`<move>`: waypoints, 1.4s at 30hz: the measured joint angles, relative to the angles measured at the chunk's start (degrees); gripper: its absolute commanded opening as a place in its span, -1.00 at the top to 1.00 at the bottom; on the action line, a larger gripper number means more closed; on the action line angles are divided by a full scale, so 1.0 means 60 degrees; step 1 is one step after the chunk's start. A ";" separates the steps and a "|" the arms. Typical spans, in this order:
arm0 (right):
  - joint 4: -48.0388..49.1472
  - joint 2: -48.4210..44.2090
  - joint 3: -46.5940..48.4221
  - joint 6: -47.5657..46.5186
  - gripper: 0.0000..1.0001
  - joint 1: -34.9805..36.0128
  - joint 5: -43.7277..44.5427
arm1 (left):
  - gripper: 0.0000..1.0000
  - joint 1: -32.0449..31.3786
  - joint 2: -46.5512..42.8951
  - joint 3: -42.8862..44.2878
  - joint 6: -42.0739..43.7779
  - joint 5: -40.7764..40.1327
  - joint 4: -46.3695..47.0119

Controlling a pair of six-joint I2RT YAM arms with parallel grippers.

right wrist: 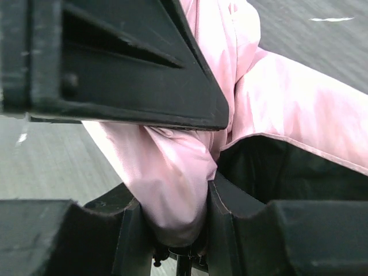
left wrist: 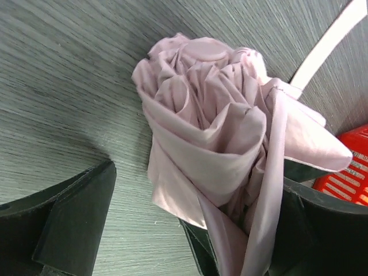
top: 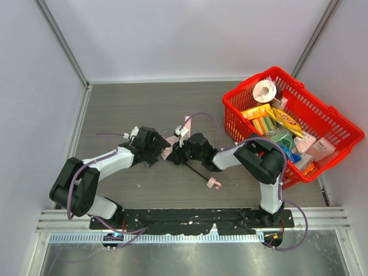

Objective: Put away the umbrella

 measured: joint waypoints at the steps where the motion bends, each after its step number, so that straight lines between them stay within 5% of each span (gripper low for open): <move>1: 0.0197 0.0058 -0.0055 0.0306 0.99 -0.0168 -0.0532 | -0.99 -0.0015 -0.0058 -0.0095 0.0058 -0.0029 0.0131; 9: 0.1213 0.0772 0.0018 0.2350 0.99 -0.1104 -0.3475 | -0.99 -0.0095 -0.0178 -0.0503 0.0415 -0.0160 0.0984; 14: 0.1767 0.1344 0.0255 0.3366 0.99 -0.1468 -0.4790 | -0.81 -0.0259 -0.0211 -0.0794 0.0430 -0.0645 0.1599; 21: 0.2769 0.2215 0.0648 0.4834 0.99 -0.1876 -0.6091 | -0.11 -0.0346 0.0237 -0.0958 0.0455 -0.1115 0.2371; 23: 0.2626 0.2233 0.0747 0.4925 0.99 -0.1898 -0.6167 | 0.22 -0.0342 0.0346 -0.0951 0.0393 -0.1122 0.2499; 31: 0.1388 0.2218 0.1260 0.4692 0.96 -0.1971 -0.6502 | 0.91 -0.0313 0.0455 -0.0929 0.0069 -0.1129 0.2758; 36: -0.0678 0.1592 0.1581 0.3672 0.25 -0.1938 -0.5945 | 1.00 -0.0291 0.0670 -0.0798 0.0076 -0.0943 0.2645; 37: -0.1260 0.1348 0.1625 0.3359 -0.35 -0.1894 -0.5610 | 1.00 -0.0270 0.0707 -0.0761 0.0076 -0.0831 0.2656; 42: -0.4397 -0.0423 0.1891 0.1942 -0.52 -0.1523 -0.3472 | 1.00 -0.0262 0.0780 -0.0568 0.0138 -0.0561 0.2597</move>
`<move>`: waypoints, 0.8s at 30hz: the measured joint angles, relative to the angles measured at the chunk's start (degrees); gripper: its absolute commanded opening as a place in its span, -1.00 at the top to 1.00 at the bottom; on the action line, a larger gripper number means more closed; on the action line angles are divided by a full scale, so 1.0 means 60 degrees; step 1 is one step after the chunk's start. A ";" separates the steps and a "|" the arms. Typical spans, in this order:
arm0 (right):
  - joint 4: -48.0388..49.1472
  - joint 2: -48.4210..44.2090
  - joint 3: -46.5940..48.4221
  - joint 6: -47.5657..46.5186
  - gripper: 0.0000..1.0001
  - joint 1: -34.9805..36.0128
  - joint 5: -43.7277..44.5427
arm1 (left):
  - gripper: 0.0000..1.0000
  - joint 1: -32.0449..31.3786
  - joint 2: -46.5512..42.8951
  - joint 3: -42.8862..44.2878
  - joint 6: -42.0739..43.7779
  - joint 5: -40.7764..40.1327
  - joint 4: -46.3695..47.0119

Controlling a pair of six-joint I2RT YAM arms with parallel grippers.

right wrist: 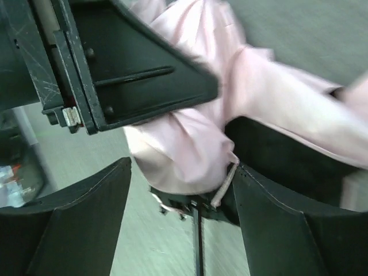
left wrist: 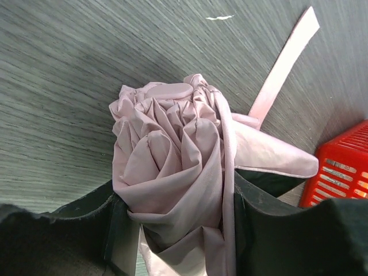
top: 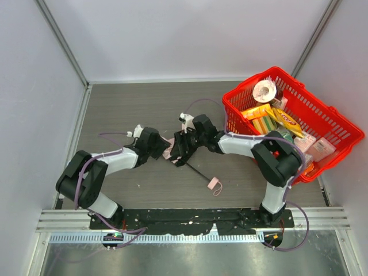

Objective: Put away the umbrella

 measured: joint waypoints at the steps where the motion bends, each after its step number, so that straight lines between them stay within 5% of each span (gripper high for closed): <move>1: -0.0557 -0.0386 0.0069 -0.0350 -0.53 0.0109 0.0645 | 1.00 0.0000 0.0015 0.0055 0.0011 0.0044 -0.0102; 5: -0.1566 -0.1763 -0.0029 -0.1614 -0.54 0.0823 0.3566 | 1.00 0.0011 0.0168 0.0546 0.0022 0.0135 -0.0882; 10: -0.0350 -0.2776 -0.1071 -0.3654 -0.55 0.2965 0.6630 | 1.00 0.0011 0.0273 0.1056 0.0029 0.0208 -0.1953; 14: 0.0419 -0.2186 -0.1075 -0.4747 -0.55 0.4080 0.7657 | 1.00 0.0011 0.0291 0.1279 0.0022 0.0266 -0.2565; 21: 0.1410 -0.0448 -0.0882 -0.5446 -0.50 0.4397 0.8812 | 1.00 0.0011 0.0470 0.1647 -0.0160 0.0277 -0.3315; 24: 0.1905 -0.0084 -0.0878 -0.5577 -0.30 0.4564 0.9522 | 1.00 0.0022 0.0506 0.1698 -0.0233 0.0280 -0.3493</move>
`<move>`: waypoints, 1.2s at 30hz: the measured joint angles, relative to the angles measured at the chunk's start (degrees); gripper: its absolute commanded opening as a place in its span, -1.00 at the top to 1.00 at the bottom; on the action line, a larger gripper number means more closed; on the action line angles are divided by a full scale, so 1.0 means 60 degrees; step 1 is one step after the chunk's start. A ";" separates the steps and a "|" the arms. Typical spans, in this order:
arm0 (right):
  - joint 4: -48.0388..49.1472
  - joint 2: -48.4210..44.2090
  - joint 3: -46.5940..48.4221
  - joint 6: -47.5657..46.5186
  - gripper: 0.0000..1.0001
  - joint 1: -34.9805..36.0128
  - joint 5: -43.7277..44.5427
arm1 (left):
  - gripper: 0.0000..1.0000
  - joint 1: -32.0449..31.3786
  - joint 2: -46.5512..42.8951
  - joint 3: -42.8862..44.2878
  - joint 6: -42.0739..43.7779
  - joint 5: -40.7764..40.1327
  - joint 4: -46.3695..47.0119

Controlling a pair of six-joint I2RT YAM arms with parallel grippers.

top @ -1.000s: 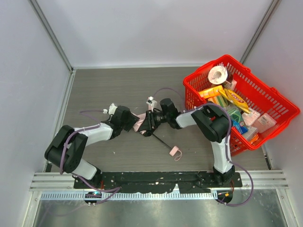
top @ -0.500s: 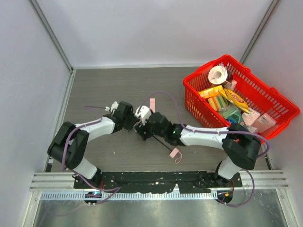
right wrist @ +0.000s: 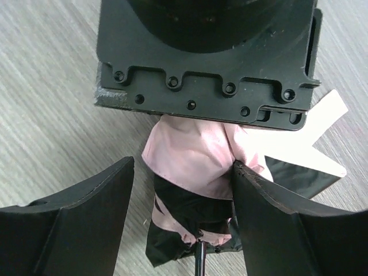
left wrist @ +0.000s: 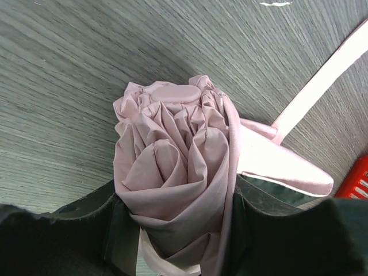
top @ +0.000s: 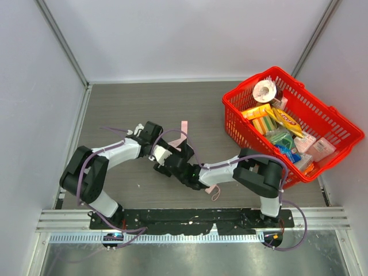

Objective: Put away the umbrella

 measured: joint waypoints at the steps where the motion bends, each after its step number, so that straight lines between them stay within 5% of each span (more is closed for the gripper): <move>1: 0.0146 0.0102 0.0011 -0.0004 -0.17 0.0033 0.0255 | 1.00 0.0011 0.0004 0.0018 -0.0022 -0.0007 -0.0080; 9: 0.0882 0.0758 0.0270 0.0069 0.52 0.0233 0.1861 | 1.00 0.0080 -0.0029 -0.0040 -0.0219 0.0000 -0.0131; 10: 0.0984 0.0780 0.0266 0.0131 0.50 0.0233 0.1912 | 1.00 0.0087 -0.0033 -0.0055 -0.0229 -0.0007 -0.0098; 13: 0.1133 0.0863 0.0266 0.0339 -0.06 0.0233 0.1956 | 1.00 0.0106 -0.0036 -0.0073 -0.0255 -0.0007 -0.0062; 15: 0.1129 0.0962 0.0317 0.0532 -0.18 0.0222 0.1982 | 1.00 0.0113 -0.0036 -0.0073 -0.0259 -0.0007 -0.0066; 36: -0.1060 -0.0503 0.0219 0.2288 -0.31 -0.1330 -0.2342 | 1.00 0.0142 -0.0047 -0.0069 -0.0244 0.0029 -0.0066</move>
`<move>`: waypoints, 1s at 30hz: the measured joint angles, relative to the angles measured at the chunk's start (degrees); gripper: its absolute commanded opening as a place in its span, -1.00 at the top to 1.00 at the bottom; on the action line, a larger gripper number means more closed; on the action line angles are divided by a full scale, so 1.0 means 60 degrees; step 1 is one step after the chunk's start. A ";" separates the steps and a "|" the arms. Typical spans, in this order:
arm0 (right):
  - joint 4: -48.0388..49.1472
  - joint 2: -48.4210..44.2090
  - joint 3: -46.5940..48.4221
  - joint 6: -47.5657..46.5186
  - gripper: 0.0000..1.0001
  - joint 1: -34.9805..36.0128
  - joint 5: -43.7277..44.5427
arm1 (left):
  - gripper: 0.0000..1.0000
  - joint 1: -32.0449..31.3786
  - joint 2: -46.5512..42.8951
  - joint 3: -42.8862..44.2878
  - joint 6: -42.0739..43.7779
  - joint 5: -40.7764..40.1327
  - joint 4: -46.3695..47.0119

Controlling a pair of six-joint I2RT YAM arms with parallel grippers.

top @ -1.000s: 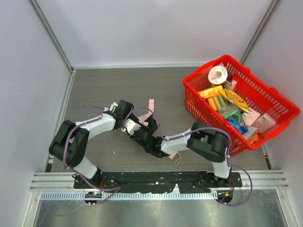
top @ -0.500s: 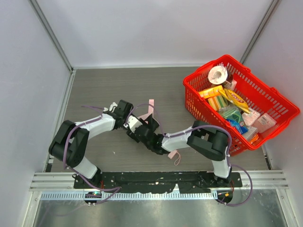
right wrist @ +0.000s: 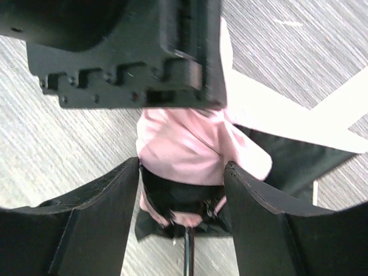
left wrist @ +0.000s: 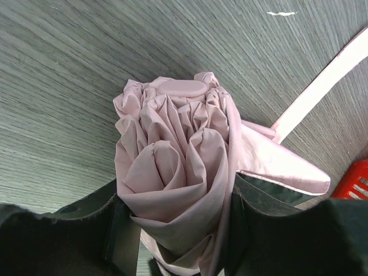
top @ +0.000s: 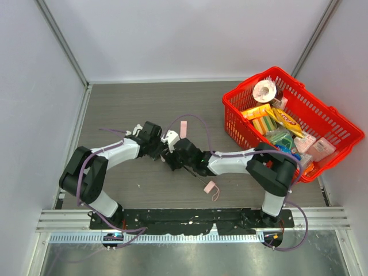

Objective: Put away the umbrella

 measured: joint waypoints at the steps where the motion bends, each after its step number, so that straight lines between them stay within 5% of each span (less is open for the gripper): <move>1: -0.0171 -0.0248 -0.0127 0.0160 -0.32 -0.0131 -0.0295 | 1.00 0.0000 -0.0004 0.0000 0.0011 0.0018 -0.0011; 8: -0.0787 -0.1370 -0.0255 0.0761 -0.48 -0.1016 -0.1840 | 1.00 0.0007 -0.0106 -0.0091 0.0076 0.0146 -0.0055; 21: -0.0736 0.0178 0.0437 0.0543 -0.50 -0.0601 -0.1927 | 1.00 0.0015 -0.0208 -0.0168 0.0073 0.0240 -0.0080; 26: -0.0412 0.0739 0.0506 0.0539 -0.19 -0.0004 -0.0634 | 1.00 0.0015 -0.0215 -0.0120 0.0069 0.0244 -0.0117; 30: -0.0390 0.1158 0.0783 0.0648 0.24 0.0208 0.0266 | 1.00 0.0044 -0.0226 -0.0106 0.0062 0.0229 -0.0240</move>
